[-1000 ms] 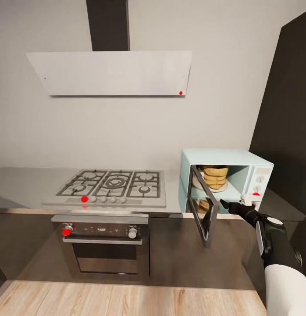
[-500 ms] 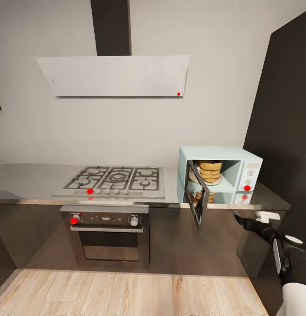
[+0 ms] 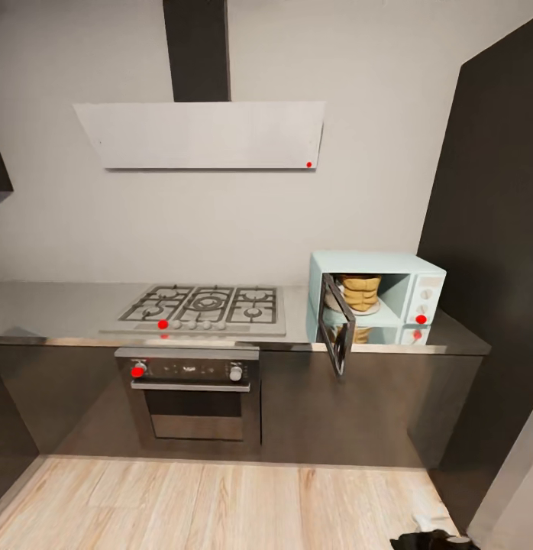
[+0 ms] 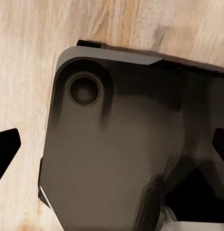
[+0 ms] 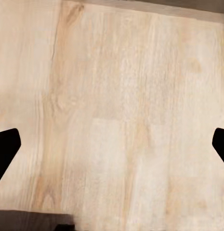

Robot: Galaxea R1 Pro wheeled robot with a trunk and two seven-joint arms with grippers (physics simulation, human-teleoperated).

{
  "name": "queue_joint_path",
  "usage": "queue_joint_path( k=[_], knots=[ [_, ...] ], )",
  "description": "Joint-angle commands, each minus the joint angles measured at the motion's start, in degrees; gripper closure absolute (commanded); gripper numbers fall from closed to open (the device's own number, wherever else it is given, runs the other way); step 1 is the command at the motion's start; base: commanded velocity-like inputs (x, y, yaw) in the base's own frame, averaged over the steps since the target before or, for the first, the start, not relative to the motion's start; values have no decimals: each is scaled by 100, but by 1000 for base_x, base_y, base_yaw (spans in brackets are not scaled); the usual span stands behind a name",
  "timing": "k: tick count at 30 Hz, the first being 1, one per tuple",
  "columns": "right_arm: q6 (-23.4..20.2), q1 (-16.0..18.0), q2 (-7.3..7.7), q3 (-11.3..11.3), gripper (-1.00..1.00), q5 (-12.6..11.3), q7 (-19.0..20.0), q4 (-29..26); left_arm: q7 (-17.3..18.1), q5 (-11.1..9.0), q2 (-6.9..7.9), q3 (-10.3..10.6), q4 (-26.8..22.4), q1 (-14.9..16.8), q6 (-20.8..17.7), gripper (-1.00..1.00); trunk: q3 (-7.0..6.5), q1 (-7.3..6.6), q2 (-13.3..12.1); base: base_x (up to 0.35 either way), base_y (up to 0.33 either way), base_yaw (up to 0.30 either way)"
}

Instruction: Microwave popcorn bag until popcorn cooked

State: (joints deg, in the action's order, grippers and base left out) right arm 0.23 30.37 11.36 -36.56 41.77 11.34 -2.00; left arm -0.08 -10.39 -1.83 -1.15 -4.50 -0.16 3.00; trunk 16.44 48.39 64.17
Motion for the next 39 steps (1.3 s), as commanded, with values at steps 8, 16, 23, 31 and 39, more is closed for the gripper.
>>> queue_joint_path(
  k=[8,16,23,31,39],
  knots=[
    [364,-1089,-60,-44,-100,88,-578,385,2,-33,-1,-8,-12,-2,8,-100,5,0,4,-1,0,0],
    [343,-1469,-59,-76,-100,62,-623,393,7,-33,3,-7,-15,-2,8,-100,5,0,4,82,-82,0],
    [402,-1673,-7,-79,-100,67,-641,389,2,-33,-1,-1,-16,-2,8,-100,5,0,4,194,-206,0],
    [416,-1778,18,-65,-100,77,-641,384,4,-33,7,1,-16,-2,8,-100,5,0,4,198,-207,0],
    [405,-1781,7,-46,-100,98,-641,384,0,-33,7,-7,-16,-2,8,-100,5,0,4,124,-102,0]
  ],
)
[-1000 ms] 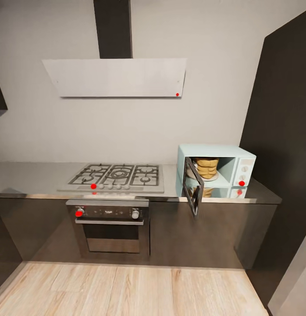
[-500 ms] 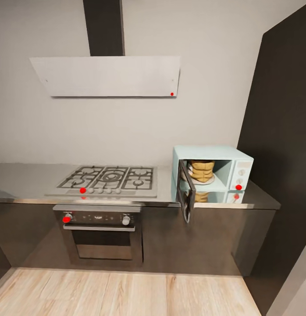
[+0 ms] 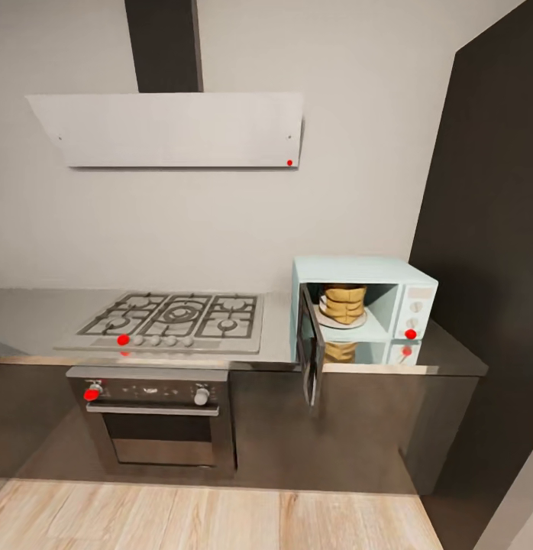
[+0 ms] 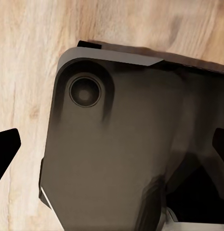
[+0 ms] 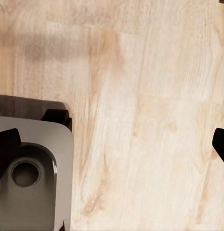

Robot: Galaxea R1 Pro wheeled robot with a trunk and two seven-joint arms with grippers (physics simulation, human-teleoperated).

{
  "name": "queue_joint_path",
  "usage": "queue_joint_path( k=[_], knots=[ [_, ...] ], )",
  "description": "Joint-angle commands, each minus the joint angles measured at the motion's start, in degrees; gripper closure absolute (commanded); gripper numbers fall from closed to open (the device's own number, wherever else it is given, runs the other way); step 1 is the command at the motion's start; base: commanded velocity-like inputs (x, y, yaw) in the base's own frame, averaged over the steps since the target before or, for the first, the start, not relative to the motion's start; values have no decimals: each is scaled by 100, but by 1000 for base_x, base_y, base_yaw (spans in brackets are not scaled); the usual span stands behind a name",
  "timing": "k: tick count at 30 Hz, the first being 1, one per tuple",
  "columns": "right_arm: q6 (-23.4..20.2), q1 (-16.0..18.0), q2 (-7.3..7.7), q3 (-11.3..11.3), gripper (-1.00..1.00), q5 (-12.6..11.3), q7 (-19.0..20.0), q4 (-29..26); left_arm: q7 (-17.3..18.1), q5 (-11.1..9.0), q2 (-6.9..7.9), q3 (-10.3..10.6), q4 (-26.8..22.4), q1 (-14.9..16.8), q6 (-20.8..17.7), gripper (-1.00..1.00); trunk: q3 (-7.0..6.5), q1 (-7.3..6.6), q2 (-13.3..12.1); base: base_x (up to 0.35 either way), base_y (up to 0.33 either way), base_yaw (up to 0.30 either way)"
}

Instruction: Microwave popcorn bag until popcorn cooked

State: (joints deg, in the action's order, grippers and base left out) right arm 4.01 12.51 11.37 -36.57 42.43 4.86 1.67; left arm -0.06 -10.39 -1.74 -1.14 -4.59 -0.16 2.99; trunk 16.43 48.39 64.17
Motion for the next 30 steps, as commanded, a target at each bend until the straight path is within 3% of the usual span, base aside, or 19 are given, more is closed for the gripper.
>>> queue_joint_path(
  k=[1,18,22,25,26,28,30],
  knots=[
    [27,6,7,-46,-100,30,7,18,0,-33,-2,-9,-7,-2,8,-100,6,1,4,11,-8,0],
    [28,6,-22,-43,-100,35,7,18,1,-15,-7,28,-61,-2,8,-100,6,1,4,1,-1,0],
    [27,-7,-42,-43,-100,31,7,25,-8,6,84,49,-1105,-2,-68,-100,6,1,4,0,0,0],
    [30,-16,-53,-40,-100,35,7,26,-23,41,121,45,-2474,10,-233,-100,6,1,4,0,0,0],
    [30,-17,-54,-38,-100,36,7,26,-22,46,128,45,-2778,12,-410,-100,6,1,4,0,0,0],
    [30,-19,-55,-35,-100,37,7,26,-7,57,136,44,-3577,119,-1191,-100,6,1,4,0,0,0],
    [30,-19,-56,-35,-100,37,7,26,8,65,125,47,-4102,323,-1624,-100,6,1,4,0,0,0]
  ],
)
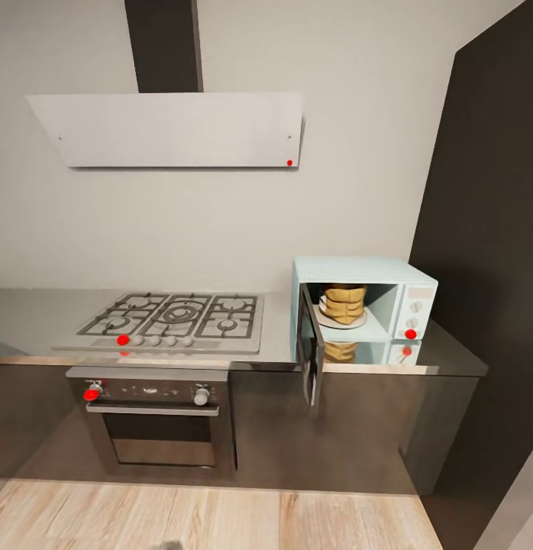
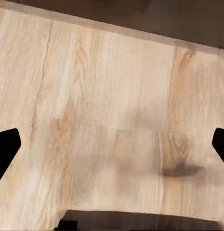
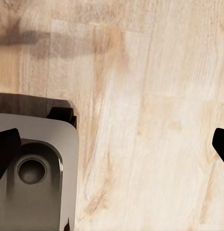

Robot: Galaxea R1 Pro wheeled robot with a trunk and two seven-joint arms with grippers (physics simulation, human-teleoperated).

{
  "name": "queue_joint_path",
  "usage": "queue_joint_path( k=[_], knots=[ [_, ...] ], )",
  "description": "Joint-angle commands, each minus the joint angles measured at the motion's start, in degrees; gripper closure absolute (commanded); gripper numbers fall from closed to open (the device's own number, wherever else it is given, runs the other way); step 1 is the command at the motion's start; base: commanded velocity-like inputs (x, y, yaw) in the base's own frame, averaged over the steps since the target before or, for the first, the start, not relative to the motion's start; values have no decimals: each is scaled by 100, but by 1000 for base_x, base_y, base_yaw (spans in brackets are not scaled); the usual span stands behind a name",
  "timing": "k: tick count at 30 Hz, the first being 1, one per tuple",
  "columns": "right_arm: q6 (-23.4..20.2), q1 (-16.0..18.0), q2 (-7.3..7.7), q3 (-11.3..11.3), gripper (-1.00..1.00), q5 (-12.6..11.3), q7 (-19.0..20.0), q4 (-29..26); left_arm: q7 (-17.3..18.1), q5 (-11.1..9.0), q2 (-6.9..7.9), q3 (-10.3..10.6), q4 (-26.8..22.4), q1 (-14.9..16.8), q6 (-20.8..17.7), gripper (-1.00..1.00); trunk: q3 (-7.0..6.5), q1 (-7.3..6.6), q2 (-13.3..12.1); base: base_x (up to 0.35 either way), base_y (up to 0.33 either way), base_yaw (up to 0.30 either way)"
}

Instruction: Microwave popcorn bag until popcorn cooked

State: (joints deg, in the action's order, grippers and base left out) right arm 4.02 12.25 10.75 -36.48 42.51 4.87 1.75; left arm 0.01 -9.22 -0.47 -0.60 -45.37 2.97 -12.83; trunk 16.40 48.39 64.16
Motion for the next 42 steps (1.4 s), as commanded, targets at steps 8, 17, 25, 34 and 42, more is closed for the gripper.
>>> queue_joint_path(
  k=[8,17,25,34,42],
  knots=[
    [26,10,-6,-43,-100,30,7,18,69,-63,-114,33,-1321,1572,-1214,-100,9,0,5,0,0,0],
    [38,12,0,-51,-100,24,5,14,60,4,-579,1263,-3364,1873,-1415,-100,9,0,5,0,0,0],
    [36,11,-11,-103,-100,-38,33,16,88,-51,-491,1323,-3429,1874,-1364,-100,9,0,5,0,0,0],
    [37,8,-61,-104,-100,-206,58,18,70,-18,-532,1343,-3071,1874,-1336,-100,9,0,5,194,0,0],
    [37,11,-71,-104,-100,-214,58,18,77,-22,-536,1352,-3032,1874,-1327,-100,9,0,5,173,0,-1]
  ],
)
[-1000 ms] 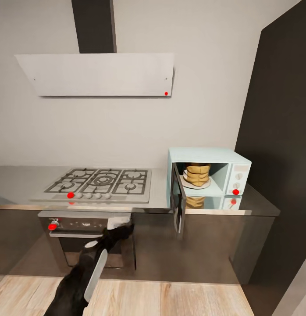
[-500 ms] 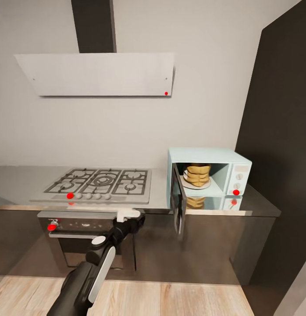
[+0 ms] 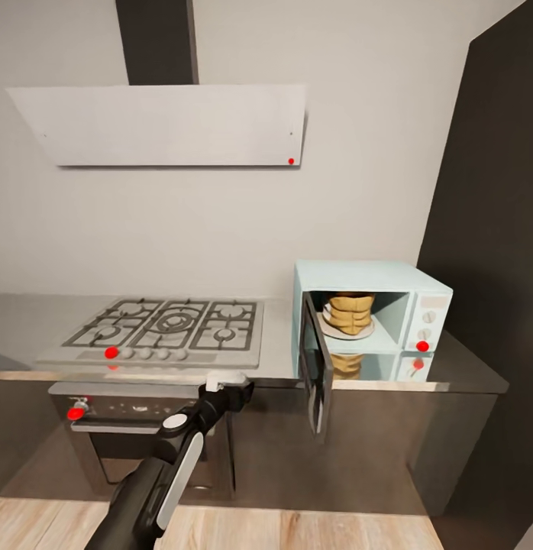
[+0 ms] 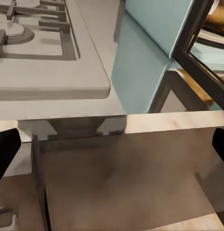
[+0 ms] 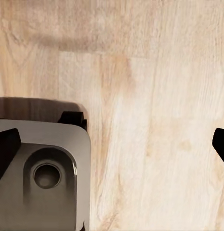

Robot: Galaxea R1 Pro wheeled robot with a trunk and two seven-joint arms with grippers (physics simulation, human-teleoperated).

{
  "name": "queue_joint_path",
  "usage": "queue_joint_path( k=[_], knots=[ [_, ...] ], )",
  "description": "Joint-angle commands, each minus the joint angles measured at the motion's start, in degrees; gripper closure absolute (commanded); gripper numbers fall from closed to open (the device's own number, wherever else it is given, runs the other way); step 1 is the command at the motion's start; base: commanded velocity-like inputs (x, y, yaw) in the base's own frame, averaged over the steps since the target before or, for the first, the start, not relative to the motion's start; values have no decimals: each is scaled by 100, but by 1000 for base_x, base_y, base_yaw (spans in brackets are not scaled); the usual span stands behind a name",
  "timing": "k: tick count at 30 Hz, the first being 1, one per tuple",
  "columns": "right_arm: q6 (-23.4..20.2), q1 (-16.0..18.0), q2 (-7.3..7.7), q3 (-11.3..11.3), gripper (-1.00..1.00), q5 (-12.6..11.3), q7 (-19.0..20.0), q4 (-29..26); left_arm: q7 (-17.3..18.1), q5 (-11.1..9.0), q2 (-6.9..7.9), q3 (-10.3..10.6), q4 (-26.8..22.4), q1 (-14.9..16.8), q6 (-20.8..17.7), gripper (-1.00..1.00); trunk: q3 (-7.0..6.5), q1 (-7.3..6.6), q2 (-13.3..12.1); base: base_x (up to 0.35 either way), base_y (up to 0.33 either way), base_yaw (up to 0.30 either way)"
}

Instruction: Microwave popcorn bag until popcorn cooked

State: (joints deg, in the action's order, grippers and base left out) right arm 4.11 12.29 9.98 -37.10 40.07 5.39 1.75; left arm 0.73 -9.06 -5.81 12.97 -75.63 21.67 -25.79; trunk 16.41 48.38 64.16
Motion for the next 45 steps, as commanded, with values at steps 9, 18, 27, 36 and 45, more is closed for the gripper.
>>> queue_joint_path(
  k=[9,18,27,36,45],
  knots=[
    [20,6,-21,-43,-100,18,6,18,14,-46,-35,681,4,4,-27,-100,7,1,5,8,0,-185],
    [20,7,-21,-43,-100,18,6,18,15,-64,-34,727,163,4,663,-100,7,1,5,0,0,-232],
    [20,10,-14,-43,-100,27,6,18,15,-61,-34,731,191,4,715,-100,7,1,5,0,0,-38],
    [20,5,-12,-43,-100,20,-32,18,543,-24,-34,734,188,4,730,-100,7,1,5,0,0,0],
    [31,6,-31,-43,-100,20,-37,18,682,-16,-34,732,189,4,742,-100,7,1,5,0,0,-21]
  ],
)
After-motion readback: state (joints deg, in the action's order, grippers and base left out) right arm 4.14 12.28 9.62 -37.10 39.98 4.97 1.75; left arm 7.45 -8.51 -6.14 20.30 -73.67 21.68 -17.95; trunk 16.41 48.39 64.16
